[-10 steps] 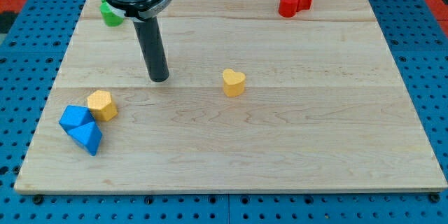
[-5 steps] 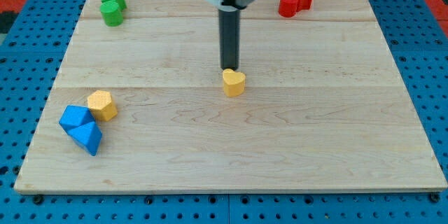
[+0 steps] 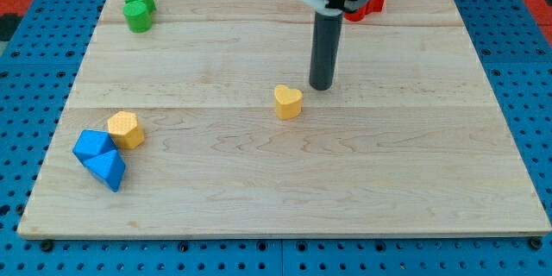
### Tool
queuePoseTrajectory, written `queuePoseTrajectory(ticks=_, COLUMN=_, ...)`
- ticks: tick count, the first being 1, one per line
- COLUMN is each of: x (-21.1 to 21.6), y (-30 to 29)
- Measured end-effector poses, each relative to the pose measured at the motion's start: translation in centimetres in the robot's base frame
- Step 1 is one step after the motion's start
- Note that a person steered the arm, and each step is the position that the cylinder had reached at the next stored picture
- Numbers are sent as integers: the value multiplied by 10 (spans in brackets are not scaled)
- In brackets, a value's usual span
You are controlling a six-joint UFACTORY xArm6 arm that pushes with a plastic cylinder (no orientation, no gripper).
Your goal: Push the yellow heart to the group of blocks
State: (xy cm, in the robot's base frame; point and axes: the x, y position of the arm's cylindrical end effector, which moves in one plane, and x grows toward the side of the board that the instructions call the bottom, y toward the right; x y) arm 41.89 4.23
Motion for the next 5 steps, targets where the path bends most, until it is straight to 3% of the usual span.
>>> queuePoseTrajectory(ticks=1, x=48, y=-51)
queuePoseTrajectory(ticks=3, x=75, y=-157)
queuePoseTrajectory(ticks=5, x=45, y=-156)
